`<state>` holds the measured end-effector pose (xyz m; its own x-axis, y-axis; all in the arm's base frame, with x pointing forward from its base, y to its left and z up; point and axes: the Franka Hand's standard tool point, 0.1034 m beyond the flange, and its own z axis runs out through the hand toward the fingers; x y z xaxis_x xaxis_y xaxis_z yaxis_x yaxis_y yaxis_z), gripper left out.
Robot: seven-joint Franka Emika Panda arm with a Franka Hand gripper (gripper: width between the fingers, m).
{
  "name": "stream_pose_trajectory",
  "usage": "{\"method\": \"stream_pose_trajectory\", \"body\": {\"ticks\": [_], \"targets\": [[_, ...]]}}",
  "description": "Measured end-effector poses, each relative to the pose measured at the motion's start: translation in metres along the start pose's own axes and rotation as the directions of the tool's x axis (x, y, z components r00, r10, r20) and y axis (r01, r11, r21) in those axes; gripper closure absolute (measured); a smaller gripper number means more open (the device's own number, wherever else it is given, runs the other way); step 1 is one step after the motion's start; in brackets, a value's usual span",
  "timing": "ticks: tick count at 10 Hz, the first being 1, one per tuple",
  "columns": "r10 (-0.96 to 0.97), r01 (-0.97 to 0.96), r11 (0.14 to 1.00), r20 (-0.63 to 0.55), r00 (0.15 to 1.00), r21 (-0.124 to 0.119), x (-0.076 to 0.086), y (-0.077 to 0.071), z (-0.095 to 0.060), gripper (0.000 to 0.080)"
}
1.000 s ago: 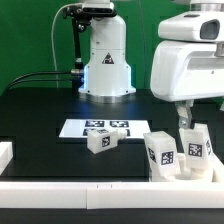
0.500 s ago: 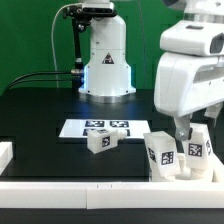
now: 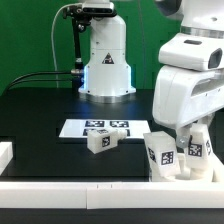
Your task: Assemble stool
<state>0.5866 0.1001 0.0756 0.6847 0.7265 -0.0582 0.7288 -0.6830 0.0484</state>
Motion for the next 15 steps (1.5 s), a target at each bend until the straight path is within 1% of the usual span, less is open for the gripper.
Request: {"method": "stream_pose_trajectory", "body": {"ticks": [1,4,5,6,7,8,9,10,11,13,14,15], "targets": [[0.069,-0.069,0.998,0.000,0.998,0.000,0.000,0.000,0.000,0.0466],[0.276,-0.276,0.961,0.001,0.961,0.002,0.000,0.000,0.001,0.0466],[0.436,-0.436,0.900,0.003,0.900,0.009,0.000,-0.002,0.001,0.0466],[0.581,-0.581,0.814,0.008,0.814,0.025,0.001,-0.002,0.001,0.0466],[0.681,-0.681,0.731,0.012,0.732,0.039,0.003,-0.002,0.001,0.0466],[0.806,-0.806,0.590,0.021,0.591,0.052,0.008,-0.004,0.001,0.0465],[0.895,-0.894,0.440,0.041,0.445,0.086,0.010,-0.003,0.001,0.0465],[0.911,-0.910,0.404,0.044,0.409,0.092,0.009,-0.001,0.000,0.0465],[0.944,-0.943,0.321,0.053,0.326,0.087,0.010,-0.002,0.001,0.0465],[0.978,-0.978,0.191,0.068,0.197,0.083,0.011,-0.003,0.001,0.0465],[0.995,-0.996,-0.015,0.100,-0.007,0.085,0.013,-0.005,-0.001,0.0465],[0.978,-0.980,-0.176,0.127,-0.164,0.090,0.016,-0.004,-0.002,0.0465]]}}
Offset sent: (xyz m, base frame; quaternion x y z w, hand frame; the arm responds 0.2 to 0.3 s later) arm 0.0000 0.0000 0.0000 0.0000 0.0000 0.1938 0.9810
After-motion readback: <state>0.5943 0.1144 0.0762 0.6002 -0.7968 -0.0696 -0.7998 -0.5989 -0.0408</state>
